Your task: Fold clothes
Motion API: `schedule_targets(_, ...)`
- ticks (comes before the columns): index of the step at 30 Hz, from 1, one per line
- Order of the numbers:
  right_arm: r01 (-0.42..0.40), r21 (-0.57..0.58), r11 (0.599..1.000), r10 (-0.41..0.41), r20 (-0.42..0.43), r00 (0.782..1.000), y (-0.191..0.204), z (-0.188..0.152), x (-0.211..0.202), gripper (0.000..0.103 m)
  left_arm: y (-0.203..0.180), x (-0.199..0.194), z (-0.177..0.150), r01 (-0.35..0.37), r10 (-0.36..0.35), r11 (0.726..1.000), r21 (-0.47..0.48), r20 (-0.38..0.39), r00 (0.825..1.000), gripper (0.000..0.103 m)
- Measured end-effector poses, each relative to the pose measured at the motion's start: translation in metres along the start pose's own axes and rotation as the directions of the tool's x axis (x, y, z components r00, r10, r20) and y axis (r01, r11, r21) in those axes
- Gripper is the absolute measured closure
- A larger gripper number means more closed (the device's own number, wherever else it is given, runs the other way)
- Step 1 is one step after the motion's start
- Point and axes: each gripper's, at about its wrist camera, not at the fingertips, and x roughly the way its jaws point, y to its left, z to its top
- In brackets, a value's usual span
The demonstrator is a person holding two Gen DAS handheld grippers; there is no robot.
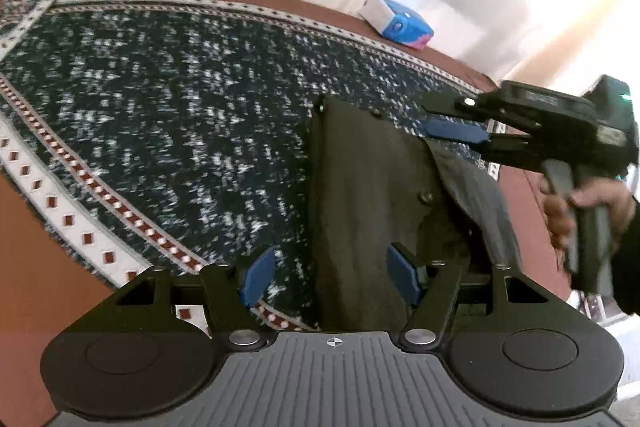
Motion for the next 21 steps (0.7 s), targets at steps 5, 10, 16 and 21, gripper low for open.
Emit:
schedule_targets(5,-0.006,-0.072,0.997,0.005,-0.013,1.000,0.013,-0.013,-0.016,0.053,-0.008,0.013,-0.003,0.035,-0.034,0.999,0.017,-0.029,0.999,0.028)
schedule_targets(10,-0.042,-0.093,0.995,0.035,-0.082,0.996,0.006,-0.034,-0.028,0.063,-0.021,0.028,-0.013,0.033,-0.026,0.995,0.099,-0.066,0.997,0.032)
schedule_targets(16,0.008,-0.100,0.995,-0.025,-0.173,0.985,-0.010,-0.059,-0.020,0.070,-0.021,0.025,-0.018,0.013,-0.003,0.992,0.128,-0.082,0.997,0.030)
schedule_targets(21,-0.036,-0.014,0.999,0.037,0.055,0.998,-0.021,-0.054,-0.090,0.055,-0.008,-0.004,-0.009,0.015,-0.015,0.997,0.070,-0.002,1.000,0.024)
